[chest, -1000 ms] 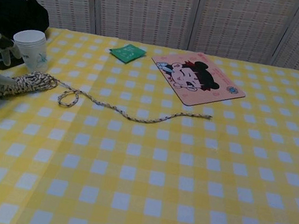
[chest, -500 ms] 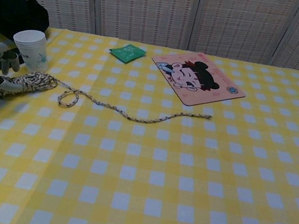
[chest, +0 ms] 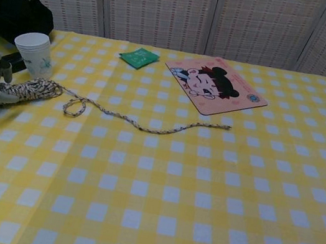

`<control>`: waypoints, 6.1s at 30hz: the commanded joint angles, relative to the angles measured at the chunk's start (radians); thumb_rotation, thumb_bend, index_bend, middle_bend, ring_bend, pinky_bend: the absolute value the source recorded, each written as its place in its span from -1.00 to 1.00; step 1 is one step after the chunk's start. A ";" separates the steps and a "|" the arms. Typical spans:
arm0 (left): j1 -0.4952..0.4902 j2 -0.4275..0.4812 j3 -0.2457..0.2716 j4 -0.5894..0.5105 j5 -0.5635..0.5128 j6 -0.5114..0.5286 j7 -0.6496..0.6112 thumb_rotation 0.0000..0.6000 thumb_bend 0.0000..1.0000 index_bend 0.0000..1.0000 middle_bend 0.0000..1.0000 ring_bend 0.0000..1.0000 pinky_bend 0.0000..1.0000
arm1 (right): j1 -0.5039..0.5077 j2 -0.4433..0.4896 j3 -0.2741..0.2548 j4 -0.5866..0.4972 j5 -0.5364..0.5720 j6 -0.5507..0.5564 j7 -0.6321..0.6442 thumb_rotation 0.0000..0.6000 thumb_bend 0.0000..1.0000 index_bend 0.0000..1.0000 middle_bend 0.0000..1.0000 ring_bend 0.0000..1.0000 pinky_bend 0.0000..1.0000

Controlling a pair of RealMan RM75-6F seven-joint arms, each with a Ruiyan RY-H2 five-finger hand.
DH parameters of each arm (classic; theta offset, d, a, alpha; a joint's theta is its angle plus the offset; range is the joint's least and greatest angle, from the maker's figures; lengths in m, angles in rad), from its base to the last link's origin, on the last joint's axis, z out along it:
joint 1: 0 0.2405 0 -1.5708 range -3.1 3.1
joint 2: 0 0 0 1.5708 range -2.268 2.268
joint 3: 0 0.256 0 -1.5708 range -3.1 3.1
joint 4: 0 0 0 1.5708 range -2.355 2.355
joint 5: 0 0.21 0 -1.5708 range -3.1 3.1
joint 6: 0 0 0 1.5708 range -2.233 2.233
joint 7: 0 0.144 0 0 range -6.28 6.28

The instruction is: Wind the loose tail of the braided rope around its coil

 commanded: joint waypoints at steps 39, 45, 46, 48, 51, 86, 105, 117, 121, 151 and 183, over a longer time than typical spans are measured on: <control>0.038 -0.148 -0.079 0.268 0.139 -0.054 -0.177 0.16 -0.60 0.27 0.35 0.18 -0.13 | -0.006 0.003 0.003 -0.005 0.020 -0.004 -0.009 1.00 -0.33 -0.59 -0.62 -0.78 -0.59; 0.047 -0.149 -0.088 0.296 0.192 -0.058 -0.268 0.38 -0.56 0.41 0.51 0.27 -0.07 | -0.008 0.005 0.002 -0.009 0.019 0.000 -0.012 1.00 -0.33 -0.59 -0.61 -0.78 -0.58; 0.049 -0.145 -0.088 0.297 0.206 -0.058 -0.289 0.49 -0.55 0.43 0.53 0.28 -0.06 | -0.009 0.005 0.002 -0.010 0.020 0.000 -0.012 1.00 -0.33 -0.59 -0.61 -0.78 -0.58; 0.054 -0.133 -0.086 0.287 0.233 -0.059 -0.330 0.65 -0.55 0.47 0.57 0.31 -0.03 | -0.010 0.005 0.002 -0.011 0.020 0.001 -0.013 1.00 -0.33 -0.59 -0.61 -0.78 -0.58; 0.066 -0.097 -0.078 0.248 0.289 -0.050 -0.405 0.67 -0.55 0.50 0.61 0.34 0.01 | -0.009 0.008 0.002 -0.014 0.018 0.002 -0.015 1.00 -0.33 -0.59 -0.60 -0.78 -0.58; 0.076 0.290 -0.053 -0.401 0.713 0.143 -0.600 0.17 -0.55 0.54 0.66 0.38 0.08 | 0.431 -0.136 0.108 -0.045 0.108 -0.517 -0.231 1.00 -0.33 -0.24 -0.44 -0.73 -0.58; 0.078 0.327 -0.048 -0.509 0.730 0.145 -0.551 0.14 -0.55 0.54 0.66 0.38 0.08 | 0.747 -0.501 0.144 0.272 0.328 -0.723 -0.425 1.00 -0.36 -0.19 -0.51 -0.78 -0.60; 0.094 0.339 -0.044 -0.527 0.716 0.154 -0.527 0.11 -0.55 0.54 0.66 0.38 0.08 | 0.861 -0.735 0.110 0.525 0.342 -0.738 -0.478 1.00 -0.37 -0.14 -0.56 -0.88 -0.74; 0.098 0.342 -0.042 -0.532 0.709 0.153 -0.521 0.10 -0.55 0.54 0.66 0.38 0.08 | 0.877 -0.797 0.112 0.601 0.328 -0.720 -0.459 1.00 -0.44 -0.12 -0.56 -0.93 -0.79; 0.106 0.333 -0.035 -0.526 0.708 0.147 -0.517 0.10 -0.55 0.54 0.66 0.38 0.08 | 0.917 -0.950 0.118 0.857 0.268 -0.716 -0.339 1.00 -0.47 0.04 -0.83 -1.00 -1.00; 0.121 0.335 -0.030 -0.513 0.716 0.156 -0.538 0.09 -0.55 0.54 0.66 0.38 0.08 | 0.947 -0.991 0.146 0.936 0.321 -0.780 -0.384 1.00 -0.38 0.11 -0.77 -1.00 -1.00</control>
